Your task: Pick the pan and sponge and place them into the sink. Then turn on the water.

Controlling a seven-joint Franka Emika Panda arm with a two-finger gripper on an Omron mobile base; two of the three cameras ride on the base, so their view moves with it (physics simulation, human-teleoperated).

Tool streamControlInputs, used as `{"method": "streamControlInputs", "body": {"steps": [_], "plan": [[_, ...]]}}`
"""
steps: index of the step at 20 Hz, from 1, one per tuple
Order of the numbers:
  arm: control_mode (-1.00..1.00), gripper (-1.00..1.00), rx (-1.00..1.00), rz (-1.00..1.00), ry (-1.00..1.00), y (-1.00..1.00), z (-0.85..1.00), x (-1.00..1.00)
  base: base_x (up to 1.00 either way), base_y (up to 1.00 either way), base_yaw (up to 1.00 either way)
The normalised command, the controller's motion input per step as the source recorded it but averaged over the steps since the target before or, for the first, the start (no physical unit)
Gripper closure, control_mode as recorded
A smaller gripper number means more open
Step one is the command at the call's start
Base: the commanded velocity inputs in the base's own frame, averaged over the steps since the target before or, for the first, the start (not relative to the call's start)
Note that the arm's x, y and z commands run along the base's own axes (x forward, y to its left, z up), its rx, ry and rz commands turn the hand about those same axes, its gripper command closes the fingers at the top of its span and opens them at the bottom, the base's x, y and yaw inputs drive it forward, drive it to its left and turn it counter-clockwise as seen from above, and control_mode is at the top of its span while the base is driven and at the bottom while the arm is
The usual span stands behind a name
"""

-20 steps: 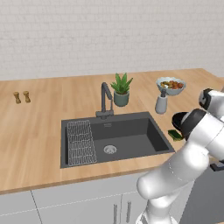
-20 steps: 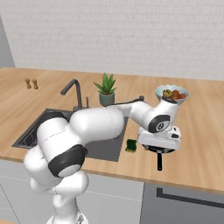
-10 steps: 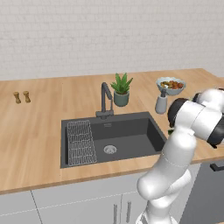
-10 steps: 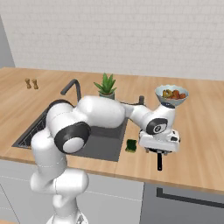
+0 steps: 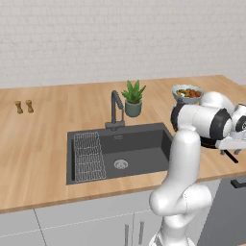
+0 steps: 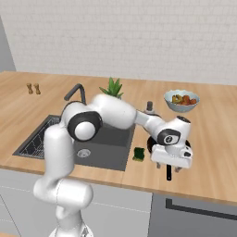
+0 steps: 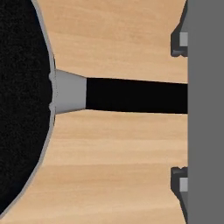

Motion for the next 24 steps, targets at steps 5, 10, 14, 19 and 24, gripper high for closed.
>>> {"method": "streamControlInputs", "body": {"steps": [5,10,14,19,24], "plan": [[-1.00,-1.00,0.00,0.00,0.01,-0.06,-0.20,0.00,0.00,0.00,0.00],[-1.00,-1.00,0.00,0.00,0.00,0.00,-0.26,0.00,0.00,0.00,0.00],[-1.00,-1.00,0.00,0.00,-0.02,0.09,-0.29,0.00,0.00,0.00,0.00],[-1.00,-1.00,-0.02,0.00,-0.08,0.24,-0.29,0.00,0.00,0.00,0.00],[-1.00,-1.00,-0.07,0.00,-0.16,0.40,-0.33,0.00,0.00,0.00,0.00]]}}
